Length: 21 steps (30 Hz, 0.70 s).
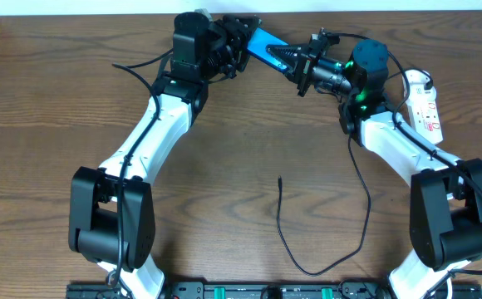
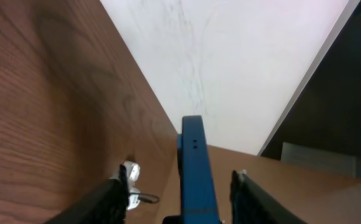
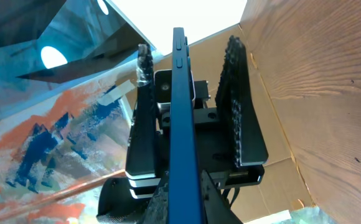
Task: Plug charger to phone and switch on socket
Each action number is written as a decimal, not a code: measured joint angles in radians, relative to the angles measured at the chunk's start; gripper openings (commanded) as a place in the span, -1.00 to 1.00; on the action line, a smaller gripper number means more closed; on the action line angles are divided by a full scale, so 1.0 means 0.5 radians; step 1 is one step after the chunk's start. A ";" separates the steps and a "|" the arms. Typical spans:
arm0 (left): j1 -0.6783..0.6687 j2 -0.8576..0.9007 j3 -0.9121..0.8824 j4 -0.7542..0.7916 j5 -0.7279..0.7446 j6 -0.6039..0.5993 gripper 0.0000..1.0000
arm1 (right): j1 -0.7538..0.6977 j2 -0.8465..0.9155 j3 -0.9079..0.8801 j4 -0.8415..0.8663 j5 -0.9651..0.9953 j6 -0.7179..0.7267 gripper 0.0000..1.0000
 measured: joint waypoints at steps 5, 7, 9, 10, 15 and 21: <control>0.000 0.000 0.000 0.000 0.000 0.002 -0.29 | 0.000 0.000 0.000 0.000 -0.002 0.001 -0.97; 0.000 0.000 0.000 0.001 0.000 0.001 -0.41 | 0.002 0.000 0.000 0.000 0.001 0.001 -0.97; 0.000 0.000 0.000 0.000 -0.001 -0.004 -0.51 | 0.007 0.000 0.000 0.000 0.008 0.005 -0.97; 0.000 0.000 0.000 0.000 -0.001 0.002 -0.56 | 0.008 0.000 0.000 -0.001 0.011 0.005 -0.97; 0.003 0.000 0.000 0.011 -0.002 -0.011 -0.85 | 0.021 0.001 0.000 -0.008 0.029 0.007 -0.97; 0.010 0.000 0.000 0.011 -0.002 -0.031 -0.85 | 0.035 0.008 -0.001 -0.008 0.043 -0.008 -0.97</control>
